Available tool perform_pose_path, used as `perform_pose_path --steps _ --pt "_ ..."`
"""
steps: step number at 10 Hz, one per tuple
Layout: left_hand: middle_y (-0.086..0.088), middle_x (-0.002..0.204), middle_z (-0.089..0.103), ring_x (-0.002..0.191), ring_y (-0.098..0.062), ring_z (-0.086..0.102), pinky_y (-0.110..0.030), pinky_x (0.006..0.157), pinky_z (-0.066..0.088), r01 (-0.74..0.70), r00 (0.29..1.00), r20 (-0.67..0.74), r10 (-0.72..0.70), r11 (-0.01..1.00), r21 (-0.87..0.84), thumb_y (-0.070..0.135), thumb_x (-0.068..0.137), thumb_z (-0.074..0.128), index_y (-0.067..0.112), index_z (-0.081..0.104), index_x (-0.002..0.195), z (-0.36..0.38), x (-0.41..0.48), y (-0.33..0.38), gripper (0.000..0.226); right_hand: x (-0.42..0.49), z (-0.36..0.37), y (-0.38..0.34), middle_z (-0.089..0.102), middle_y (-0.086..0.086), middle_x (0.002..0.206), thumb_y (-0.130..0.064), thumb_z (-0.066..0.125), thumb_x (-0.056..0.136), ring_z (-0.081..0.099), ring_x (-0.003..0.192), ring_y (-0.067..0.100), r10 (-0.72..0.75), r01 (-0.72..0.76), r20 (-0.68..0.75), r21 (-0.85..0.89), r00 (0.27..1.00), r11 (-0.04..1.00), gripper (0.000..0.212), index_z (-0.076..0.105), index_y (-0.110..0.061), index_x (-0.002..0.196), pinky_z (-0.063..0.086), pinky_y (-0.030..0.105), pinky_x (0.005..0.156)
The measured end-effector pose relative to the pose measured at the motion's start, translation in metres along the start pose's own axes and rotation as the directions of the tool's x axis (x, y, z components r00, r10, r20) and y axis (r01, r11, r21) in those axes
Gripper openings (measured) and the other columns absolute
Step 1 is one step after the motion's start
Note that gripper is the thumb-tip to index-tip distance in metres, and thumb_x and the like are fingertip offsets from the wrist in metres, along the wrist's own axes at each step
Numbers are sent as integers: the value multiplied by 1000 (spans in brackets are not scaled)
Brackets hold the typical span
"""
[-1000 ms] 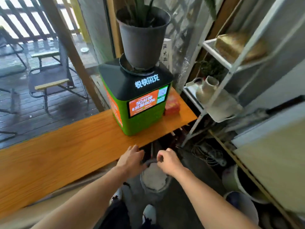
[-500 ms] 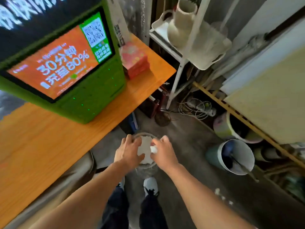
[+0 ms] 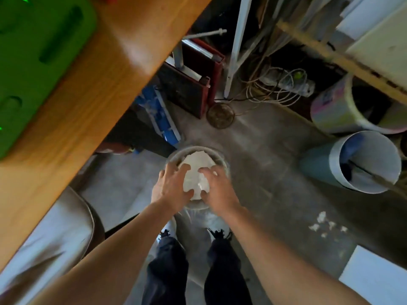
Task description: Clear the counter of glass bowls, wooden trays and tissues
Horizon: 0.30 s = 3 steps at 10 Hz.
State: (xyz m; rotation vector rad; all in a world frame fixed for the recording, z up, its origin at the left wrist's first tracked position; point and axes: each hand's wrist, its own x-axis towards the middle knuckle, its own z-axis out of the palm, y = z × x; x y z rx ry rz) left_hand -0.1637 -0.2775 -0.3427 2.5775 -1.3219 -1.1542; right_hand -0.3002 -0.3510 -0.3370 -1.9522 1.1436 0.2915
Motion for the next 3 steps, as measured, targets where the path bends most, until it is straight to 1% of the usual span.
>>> perform_pose_path --steps 1,2,3 --pt "-5 138 39 125 -30 44 -39 92 50 -1 1000 11 1 999 -36 32 77 78 37 41 137 12 4 -4 70 -1 9 8 40 7 141 -13 74 82 50 122 26 33 -33 -3 3 999 999 65 46 -24 140 49 39 99" --pt "-5 135 40 121 -30 48 -40 89 53 21 1000 17 -20 999 -47 31 75 79 35 39 135 11 1 -3 72 -7 3 8 41 7 141 -14 73 83 50 121 25 47 -47 1 7 999 999 64 45 -23 140 48 36 100" --pt "-5 135 42 118 -30 49 -43 87 56 31 999 -11 -32 999 -12 35 78 76 33 38 134 2 -5 1 68 -12 -10 1 43 6 136 -16 72 84 53 116 24 77 -76 -26 12 997 997 56 49 -23 134 49 34 94"
